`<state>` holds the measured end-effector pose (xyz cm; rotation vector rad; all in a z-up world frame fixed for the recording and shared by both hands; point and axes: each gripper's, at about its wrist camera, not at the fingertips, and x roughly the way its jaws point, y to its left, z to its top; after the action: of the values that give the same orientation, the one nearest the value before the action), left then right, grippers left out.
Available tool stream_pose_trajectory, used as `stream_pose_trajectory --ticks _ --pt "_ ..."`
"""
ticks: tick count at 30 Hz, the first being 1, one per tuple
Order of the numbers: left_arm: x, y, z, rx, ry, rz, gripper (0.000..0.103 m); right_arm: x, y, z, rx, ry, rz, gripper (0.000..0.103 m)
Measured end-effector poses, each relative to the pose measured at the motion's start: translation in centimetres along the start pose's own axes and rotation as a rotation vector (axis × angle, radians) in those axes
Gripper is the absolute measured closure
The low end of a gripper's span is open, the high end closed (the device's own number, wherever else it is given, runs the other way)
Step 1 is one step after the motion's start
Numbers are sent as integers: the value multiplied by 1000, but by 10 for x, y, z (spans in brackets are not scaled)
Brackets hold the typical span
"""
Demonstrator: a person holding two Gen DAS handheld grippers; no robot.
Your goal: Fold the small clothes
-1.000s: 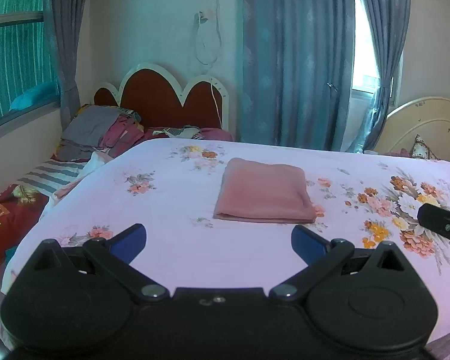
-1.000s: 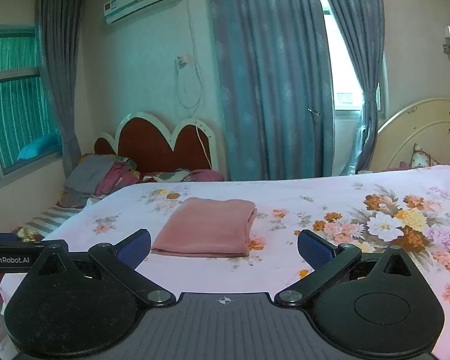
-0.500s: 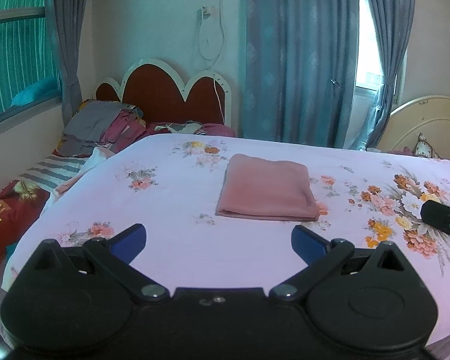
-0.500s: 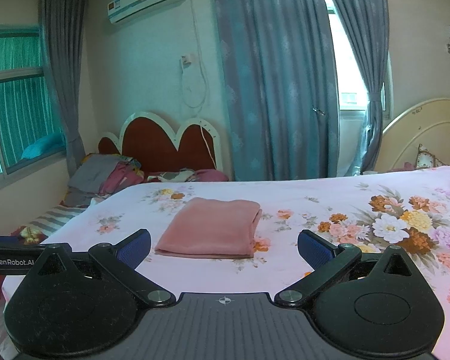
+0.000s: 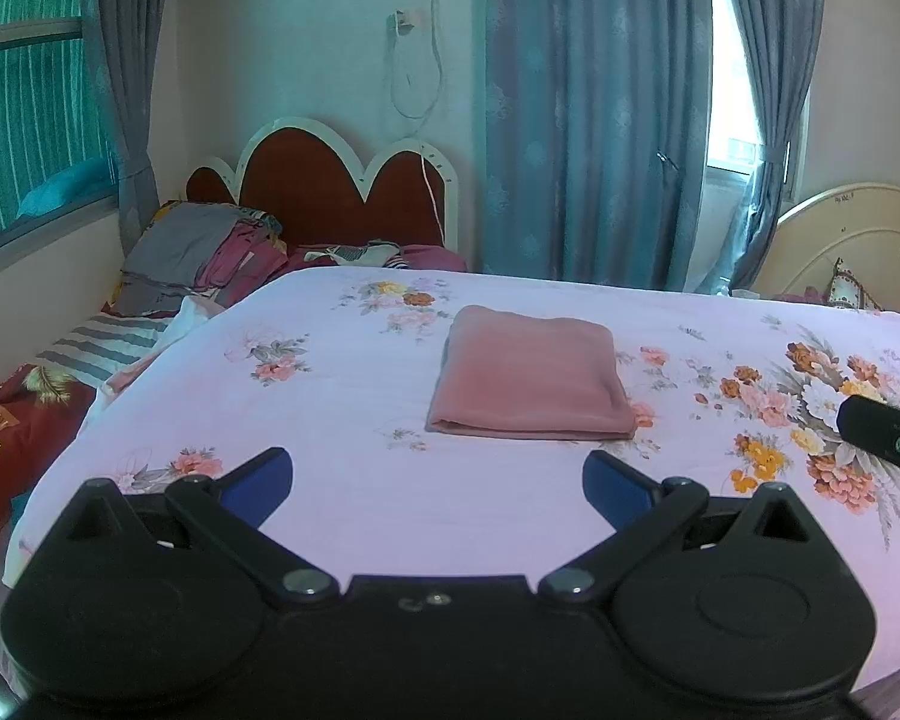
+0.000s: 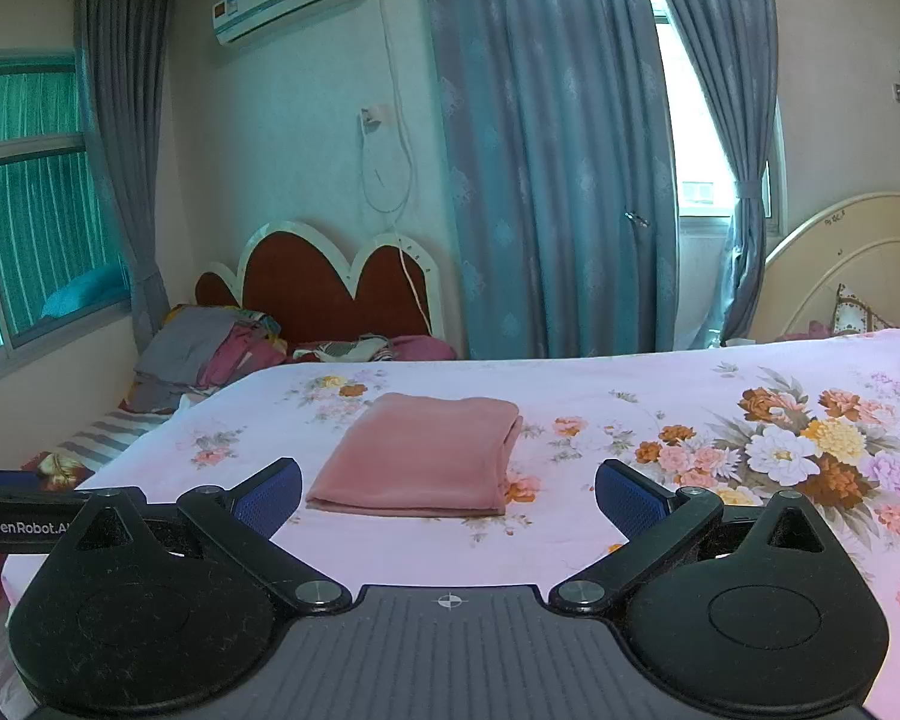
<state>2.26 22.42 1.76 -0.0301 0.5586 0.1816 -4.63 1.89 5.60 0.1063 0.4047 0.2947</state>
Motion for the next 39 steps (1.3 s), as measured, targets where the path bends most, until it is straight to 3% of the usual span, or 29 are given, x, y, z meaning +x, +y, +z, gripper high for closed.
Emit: stream_pose_trajectory --ticks 26,39 --pt "10 -1 6 4 12 -3 0 14 -8 0 5 18 8 0" --pt "39 2 9 12 12 -38 3 38 -11 -1 7 52 -8 0"
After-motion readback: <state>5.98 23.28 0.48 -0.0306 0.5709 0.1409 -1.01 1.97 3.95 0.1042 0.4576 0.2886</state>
